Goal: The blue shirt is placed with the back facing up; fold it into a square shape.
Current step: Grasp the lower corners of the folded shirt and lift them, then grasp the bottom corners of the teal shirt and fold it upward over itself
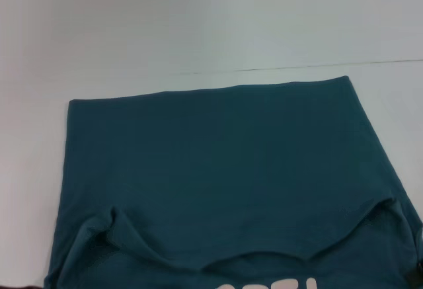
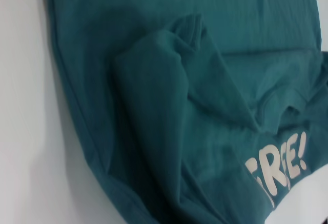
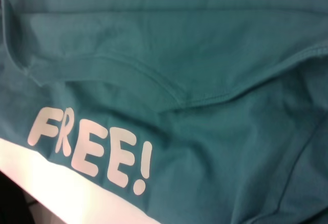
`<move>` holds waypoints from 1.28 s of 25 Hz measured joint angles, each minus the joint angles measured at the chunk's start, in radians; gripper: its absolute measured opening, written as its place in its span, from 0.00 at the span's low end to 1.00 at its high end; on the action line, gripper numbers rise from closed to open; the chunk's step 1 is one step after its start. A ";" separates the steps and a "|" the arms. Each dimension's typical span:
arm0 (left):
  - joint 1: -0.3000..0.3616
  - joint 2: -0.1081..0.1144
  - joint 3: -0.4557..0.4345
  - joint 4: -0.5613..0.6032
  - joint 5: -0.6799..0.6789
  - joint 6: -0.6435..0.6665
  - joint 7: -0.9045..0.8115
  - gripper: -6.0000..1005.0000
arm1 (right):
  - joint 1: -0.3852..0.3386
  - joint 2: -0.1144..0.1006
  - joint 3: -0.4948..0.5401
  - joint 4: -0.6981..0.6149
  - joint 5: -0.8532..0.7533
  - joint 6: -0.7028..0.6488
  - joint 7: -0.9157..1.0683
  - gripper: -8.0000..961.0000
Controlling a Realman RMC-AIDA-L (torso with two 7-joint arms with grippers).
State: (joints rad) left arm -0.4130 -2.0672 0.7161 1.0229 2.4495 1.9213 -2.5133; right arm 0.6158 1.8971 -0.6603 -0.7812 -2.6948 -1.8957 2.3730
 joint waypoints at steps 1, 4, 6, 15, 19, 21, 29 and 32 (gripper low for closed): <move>0.005 -0.001 -0.002 0.004 0.006 0.015 0.003 0.04 | -0.001 0.002 -0.002 0.000 -0.006 -0.002 -0.004 0.07; 0.006 -0.001 -0.004 0.006 0.011 0.027 0.009 0.04 | -0.007 0.004 -0.003 0.001 -0.010 -0.004 -0.012 0.07; -0.002 0.004 -0.006 0.006 0.012 0.034 0.018 0.04 | -0.008 -0.002 0.013 0.001 -0.003 -0.001 -0.016 0.07; -0.122 0.070 -0.143 -0.152 -0.038 0.063 0.061 0.04 | 0.013 -0.040 0.137 0.000 0.082 0.035 -0.041 0.07; -0.178 0.097 -0.162 -0.188 -0.033 0.019 -0.002 0.04 | 0.033 -0.054 0.177 0.002 0.106 0.117 -0.002 0.07; -0.204 0.107 -0.158 -0.202 -0.026 -0.012 -0.038 0.04 | 0.044 -0.057 0.184 0.002 0.107 0.167 0.028 0.07; -0.288 0.132 -0.114 -0.251 -0.014 -0.176 -0.135 0.04 | 0.082 -0.046 0.187 0.003 0.171 0.337 0.110 0.07; -0.309 0.135 -0.091 -0.254 -0.012 -0.239 -0.160 0.04 | 0.091 -0.043 0.188 0.003 0.213 0.394 0.135 0.08</move>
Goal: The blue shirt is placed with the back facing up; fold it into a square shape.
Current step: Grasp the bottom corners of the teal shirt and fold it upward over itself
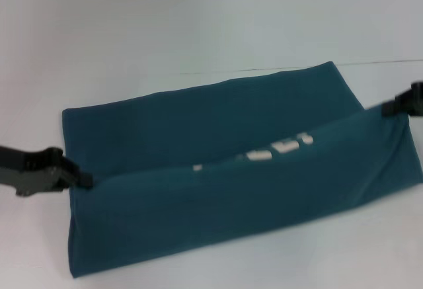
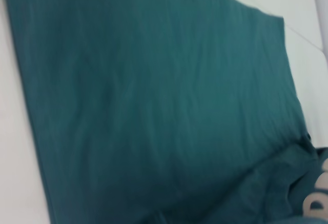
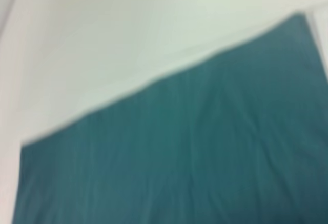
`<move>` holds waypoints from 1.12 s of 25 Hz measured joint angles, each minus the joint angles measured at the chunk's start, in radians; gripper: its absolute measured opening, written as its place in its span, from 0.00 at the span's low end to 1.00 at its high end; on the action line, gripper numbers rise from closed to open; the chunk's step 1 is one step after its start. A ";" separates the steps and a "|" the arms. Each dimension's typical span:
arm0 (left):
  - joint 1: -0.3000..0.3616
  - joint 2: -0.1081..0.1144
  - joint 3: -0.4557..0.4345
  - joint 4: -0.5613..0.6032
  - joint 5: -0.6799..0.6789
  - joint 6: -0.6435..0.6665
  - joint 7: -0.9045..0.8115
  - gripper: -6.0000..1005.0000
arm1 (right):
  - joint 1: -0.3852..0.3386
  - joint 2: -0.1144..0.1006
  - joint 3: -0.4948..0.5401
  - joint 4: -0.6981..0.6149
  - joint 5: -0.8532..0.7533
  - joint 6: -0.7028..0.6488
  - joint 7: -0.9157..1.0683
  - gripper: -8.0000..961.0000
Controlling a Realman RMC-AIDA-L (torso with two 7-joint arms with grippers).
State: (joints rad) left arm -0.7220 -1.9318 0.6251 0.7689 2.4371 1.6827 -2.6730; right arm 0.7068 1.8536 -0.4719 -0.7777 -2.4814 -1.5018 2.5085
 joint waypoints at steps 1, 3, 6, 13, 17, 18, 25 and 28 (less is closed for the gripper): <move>-0.006 0.000 0.003 0.000 0.000 -0.016 -0.003 0.04 | 0.002 0.001 -0.001 0.000 0.019 0.022 0.007 0.08; -0.022 0.000 0.011 0.000 0.000 -0.067 -0.013 0.04 | 0.007 0.004 -0.004 0.000 0.048 0.062 0.016 0.08; -0.040 0.001 0.029 -0.005 0.001 -0.131 -0.025 0.04 | 0.022 0.013 -0.006 0.003 0.065 0.128 0.022 0.08; -0.090 -0.006 0.113 -0.070 0.003 -0.353 -0.040 0.04 | 0.074 0.056 -0.061 0.077 0.065 0.370 0.022 0.08; -0.111 -0.022 0.146 -0.110 0.027 -0.490 -0.048 0.04 | 0.098 0.078 -0.132 0.132 0.066 0.527 0.023 0.09; -0.116 -0.025 0.147 -0.116 0.035 -0.514 -0.049 0.04 | 0.104 0.083 -0.146 0.142 0.064 0.566 0.023 0.09; -0.151 -0.042 0.149 -0.145 0.082 -0.641 -0.062 0.04 | 0.146 0.105 -0.217 0.202 0.061 0.774 0.023 0.09; -0.171 -0.042 0.150 -0.168 0.098 -0.683 -0.063 0.04 | 0.171 0.103 -0.242 0.243 0.051 0.840 0.023 0.09</move>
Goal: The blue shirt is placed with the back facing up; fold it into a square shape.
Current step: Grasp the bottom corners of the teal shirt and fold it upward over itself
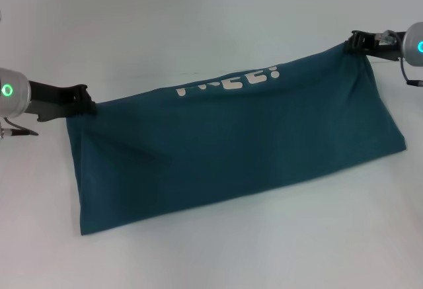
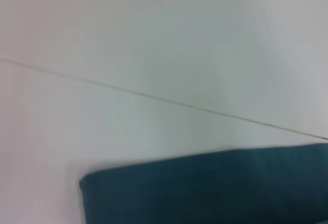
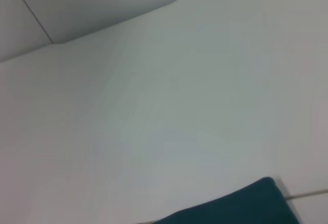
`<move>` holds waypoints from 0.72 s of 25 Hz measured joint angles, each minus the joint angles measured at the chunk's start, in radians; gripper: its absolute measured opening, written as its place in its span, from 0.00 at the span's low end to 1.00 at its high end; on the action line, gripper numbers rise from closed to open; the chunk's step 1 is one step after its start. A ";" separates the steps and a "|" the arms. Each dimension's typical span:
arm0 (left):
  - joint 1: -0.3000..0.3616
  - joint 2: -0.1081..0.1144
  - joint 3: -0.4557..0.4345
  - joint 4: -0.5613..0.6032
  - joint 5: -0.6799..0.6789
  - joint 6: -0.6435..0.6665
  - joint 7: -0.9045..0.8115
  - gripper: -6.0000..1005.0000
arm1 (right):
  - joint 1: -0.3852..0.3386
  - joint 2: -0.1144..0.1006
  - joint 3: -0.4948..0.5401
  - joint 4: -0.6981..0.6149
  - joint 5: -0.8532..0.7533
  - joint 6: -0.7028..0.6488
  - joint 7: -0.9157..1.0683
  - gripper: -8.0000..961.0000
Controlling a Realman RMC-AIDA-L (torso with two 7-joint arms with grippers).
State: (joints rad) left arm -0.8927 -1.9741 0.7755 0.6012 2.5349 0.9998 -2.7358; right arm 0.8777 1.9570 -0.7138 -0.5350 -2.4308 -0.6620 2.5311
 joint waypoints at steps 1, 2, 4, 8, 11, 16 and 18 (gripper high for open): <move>-0.005 0.000 0.000 -0.008 0.004 -0.011 0.000 0.04 | 0.010 -0.002 -0.009 0.016 -0.008 0.022 0.000 0.09; -0.010 0.000 0.000 -0.018 0.011 -0.027 -0.001 0.04 | 0.020 -0.003 -0.015 0.033 -0.016 0.038 0.000 0.09; -0.016 -0.002 0.001 -0.028 0.023 -0.058 -0.005 0.04 | 0.039 -0.005 -0.020 0.060 -0.029 0.066 0.000 0.09; -0.024 -0.012 0.001 -0.044 0.046 -0.103 -0.010 0.04 | 0.057 -0.001 -0.021 0.069 -0.036 0.104 0.001 0.10; -0.026 -0.015 -0.001 -0.044 0.053 -0.119 -0.012 0.04 | 0.066 0.000 -0.021 0.069 -0.037 0.120 0.001 0.10; -0.026 -0.015 -0.005 -0.041 0.053 -0.132 -0.012 0.04 | 0.077 -0.001 -0.022 0.069 -0.037 0.131 0.001 0.10; -0.028 -0.015 -0.003 -0.041 0.054 -0.139 -0.016 0.04 | 0.081 -0.001 -0.027 0.069 -0.037 0.134 0.002 0.10</move>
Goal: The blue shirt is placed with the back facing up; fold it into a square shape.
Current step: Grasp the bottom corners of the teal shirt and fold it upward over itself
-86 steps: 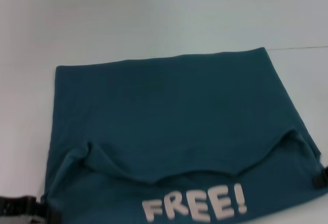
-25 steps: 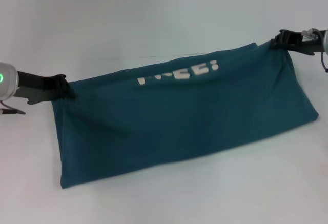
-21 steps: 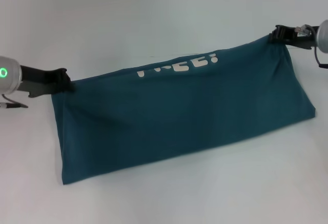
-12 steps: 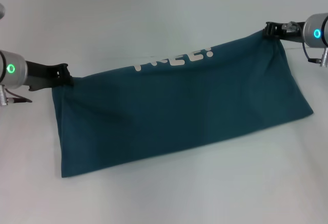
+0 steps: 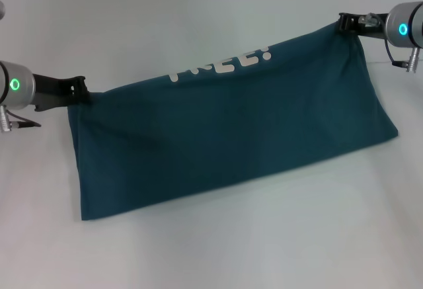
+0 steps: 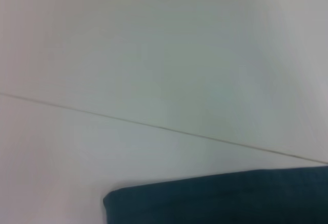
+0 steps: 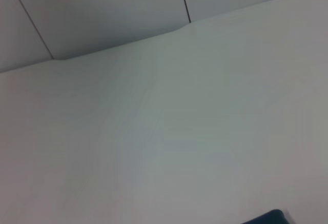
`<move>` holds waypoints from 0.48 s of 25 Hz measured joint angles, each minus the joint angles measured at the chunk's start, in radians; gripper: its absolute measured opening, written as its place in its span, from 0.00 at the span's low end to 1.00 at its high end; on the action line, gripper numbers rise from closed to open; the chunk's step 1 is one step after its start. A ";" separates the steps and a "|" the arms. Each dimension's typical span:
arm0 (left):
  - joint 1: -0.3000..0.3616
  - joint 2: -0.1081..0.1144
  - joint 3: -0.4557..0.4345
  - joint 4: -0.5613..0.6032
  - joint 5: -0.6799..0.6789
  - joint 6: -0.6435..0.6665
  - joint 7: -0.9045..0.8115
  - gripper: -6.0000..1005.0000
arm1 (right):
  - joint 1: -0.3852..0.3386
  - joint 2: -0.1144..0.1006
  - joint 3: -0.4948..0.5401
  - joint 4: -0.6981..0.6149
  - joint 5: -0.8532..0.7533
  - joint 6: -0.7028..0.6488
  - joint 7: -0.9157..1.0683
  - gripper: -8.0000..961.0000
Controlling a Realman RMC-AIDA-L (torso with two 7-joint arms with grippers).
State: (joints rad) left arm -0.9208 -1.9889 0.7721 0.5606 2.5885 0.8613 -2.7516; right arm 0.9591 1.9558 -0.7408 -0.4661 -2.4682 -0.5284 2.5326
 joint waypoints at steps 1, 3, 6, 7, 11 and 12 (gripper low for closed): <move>0.000 0.000 0.001 0.000 0.001 -0.004 -0.002 0.04 | 0.002 0.000 -0.003 0.000 0.000 0.002 0.000 0.10; -0.001 -0.001 0.002 0.000 0.003 -0.015 -0.009 0.04 | 0.008 0.003 -0.017 0.005 0.000 0.012 0.000 0.10; -0.001 -0.002 0.003 0.000 0.004 -0.025 -0.017 0.04 | 0.017 0.006 -0.054 0.027 0.000 0.053 0.000 0.11; -0.001 -0.002 0.003 0.000 0.004 -0.028 -0.017 0.04 | 0.020 0.007 -0.069 0.040 0.000 0.077 0.000 0.11; 0.000 -0.004 0.004 -0.001 0.004 -0.034 -0.015 0.04 | 0.024 0.010 -0.082 0.062 0.000 0.126 0.000 0.11; 0.000 -0.006 0.004 -0.001 0.005 -0.035 -0.013 0.04 | 0.024 0.010 -0.082 0.063 0.000 0.135 -0.001 0.11</move>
State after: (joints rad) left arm -0.9211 -1.9946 0.7762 0.5600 2.5931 0.8260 -2.7647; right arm 0.9832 1.9662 -0.8229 -0.4032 -2.4682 -0.3933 2.5321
